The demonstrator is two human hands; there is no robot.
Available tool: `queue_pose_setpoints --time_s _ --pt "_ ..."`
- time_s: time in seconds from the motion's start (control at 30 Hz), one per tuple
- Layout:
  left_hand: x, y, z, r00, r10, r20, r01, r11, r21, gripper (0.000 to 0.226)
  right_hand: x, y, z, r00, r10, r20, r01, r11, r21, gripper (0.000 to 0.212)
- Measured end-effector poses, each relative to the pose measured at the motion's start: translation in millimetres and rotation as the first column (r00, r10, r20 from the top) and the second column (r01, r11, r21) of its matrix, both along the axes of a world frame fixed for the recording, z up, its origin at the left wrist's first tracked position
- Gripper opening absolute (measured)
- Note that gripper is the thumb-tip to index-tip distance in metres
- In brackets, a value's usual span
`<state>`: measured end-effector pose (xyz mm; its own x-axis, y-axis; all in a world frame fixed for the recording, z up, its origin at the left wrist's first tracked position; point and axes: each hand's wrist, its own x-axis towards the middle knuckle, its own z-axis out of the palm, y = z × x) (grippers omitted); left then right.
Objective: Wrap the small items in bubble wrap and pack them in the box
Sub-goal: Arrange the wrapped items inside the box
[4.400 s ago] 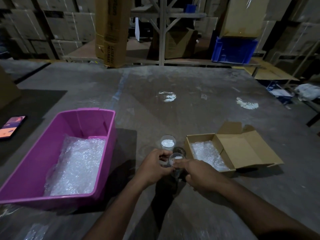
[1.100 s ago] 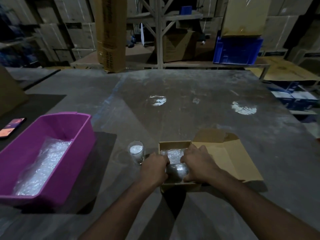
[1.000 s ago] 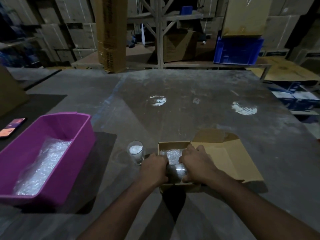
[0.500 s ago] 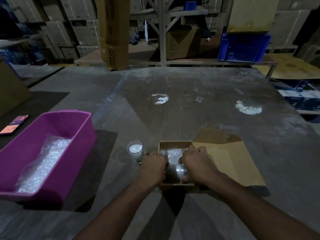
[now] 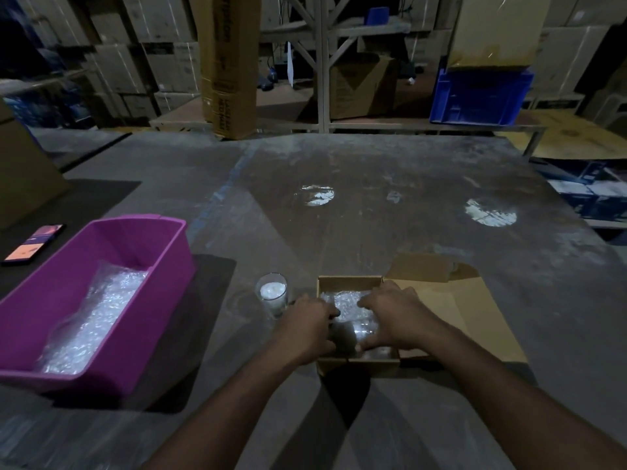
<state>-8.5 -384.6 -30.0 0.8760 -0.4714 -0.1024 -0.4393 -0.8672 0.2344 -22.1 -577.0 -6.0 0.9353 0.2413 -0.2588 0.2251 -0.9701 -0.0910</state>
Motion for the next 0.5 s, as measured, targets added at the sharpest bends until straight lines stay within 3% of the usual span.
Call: queue_pose_setpoints --time_s 0.07,0.23,0.4,0.5 --pt "0 11 9 0.997 0.035 -0.064 -0.045 0.985 -0.166 0.056 3 0 12 0.998 -0.062 0.007 0.062 0.995 0.085 0.078" --pt "5 43 36 0.973 0.116 -0.199 -0.213 0.782 -0.586 0.016 11 27 31 0.970 -0.180 0.165 0.129 0.951 0.280 0.053" --pt "28 91 32 0.938 0.262 -0.229 -0.344 0.598 -0.724 0.014 21 87 15 0.978 -0.162 0.130 0.084 0.882 0.463 0.068" --pt "37 120 25 0.916 0.327 -0.234 -0.387 0.561 -0.732 0.012 32 119 3 0.972 -0.186 0.142 0.090 0.857 0.508 0.081"
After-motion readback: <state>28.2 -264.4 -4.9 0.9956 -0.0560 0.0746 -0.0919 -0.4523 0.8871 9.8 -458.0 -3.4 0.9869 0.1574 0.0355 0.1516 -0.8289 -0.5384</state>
